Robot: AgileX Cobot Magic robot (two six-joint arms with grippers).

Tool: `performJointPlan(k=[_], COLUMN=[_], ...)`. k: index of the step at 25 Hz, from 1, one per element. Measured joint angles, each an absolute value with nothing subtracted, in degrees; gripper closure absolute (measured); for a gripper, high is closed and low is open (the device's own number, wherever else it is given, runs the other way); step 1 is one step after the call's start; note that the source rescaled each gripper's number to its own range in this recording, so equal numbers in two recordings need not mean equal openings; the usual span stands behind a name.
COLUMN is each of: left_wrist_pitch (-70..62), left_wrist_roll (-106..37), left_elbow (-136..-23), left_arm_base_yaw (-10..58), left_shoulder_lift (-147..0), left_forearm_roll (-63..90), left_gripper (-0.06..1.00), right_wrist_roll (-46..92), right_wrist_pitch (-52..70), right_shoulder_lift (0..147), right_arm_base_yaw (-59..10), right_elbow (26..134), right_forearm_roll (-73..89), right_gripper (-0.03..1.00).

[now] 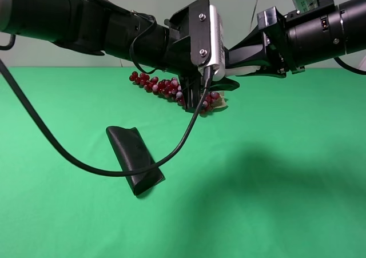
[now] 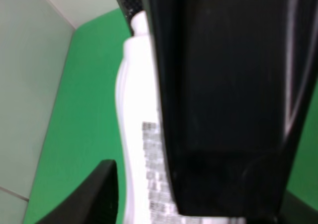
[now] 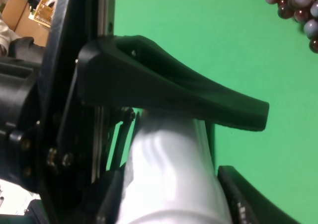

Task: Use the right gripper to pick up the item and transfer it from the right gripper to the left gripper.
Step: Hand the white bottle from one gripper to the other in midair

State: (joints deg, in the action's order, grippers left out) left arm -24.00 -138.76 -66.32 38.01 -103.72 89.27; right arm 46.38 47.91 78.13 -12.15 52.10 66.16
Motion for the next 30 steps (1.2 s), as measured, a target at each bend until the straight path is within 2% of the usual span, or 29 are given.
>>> performJointPlan(k=[15,16,17,20,22,25,30], left_wrist_pitch=[-24.1,-24.1,-24.0,-23.6,-23.4,-23.4,-23.3], left_wrist_roll=[-138.8,-138.8,-138.8,-138.8,-138.8,-138.8,-138.8], left_elbow=[-66.3,-66.3,-66.3,-66.3,-66.3,-66.3,-66.3], left_arm_base_yaw=[38.0,38.0,38.0,38.0,38.0,38.0,38.0], left_shoulder_lift=[-103.7,-103.7,-103.7,-103.7,-103.7,-103.7,-103.7], left_forearm_roll=[89.5,89.5,89.7,89.8,89.9,89.9,89.9], left_gripper=[0.77,0.77,0.78,0.83,0.85,0.88,0.92], right_wrist_roll=[42.8,42.3,42.1,41.8,41.8,41.8,41.6], right_wrist_pitch=[47.8,47.8,47.9,48.0,47.6,46.1,43.0], right_shoulder_lift=[78.1,78.1,78.1,78.1,78.1,77.4,74.5], right_arm_base_yaw=[-12.1,-12.1,-12.1,-12.1,-12.1,-12.1,-12.1], right_elbow=[52.1,52.1,52.1,52.1,52.1,52.1,54.6], right_forearm_roll=[66.2,66.2,66.2,66.3,66.3,66.2,63.7], right_gripper=[0.95,0.92,0.84,0.51,0.36,0.29,0.28])
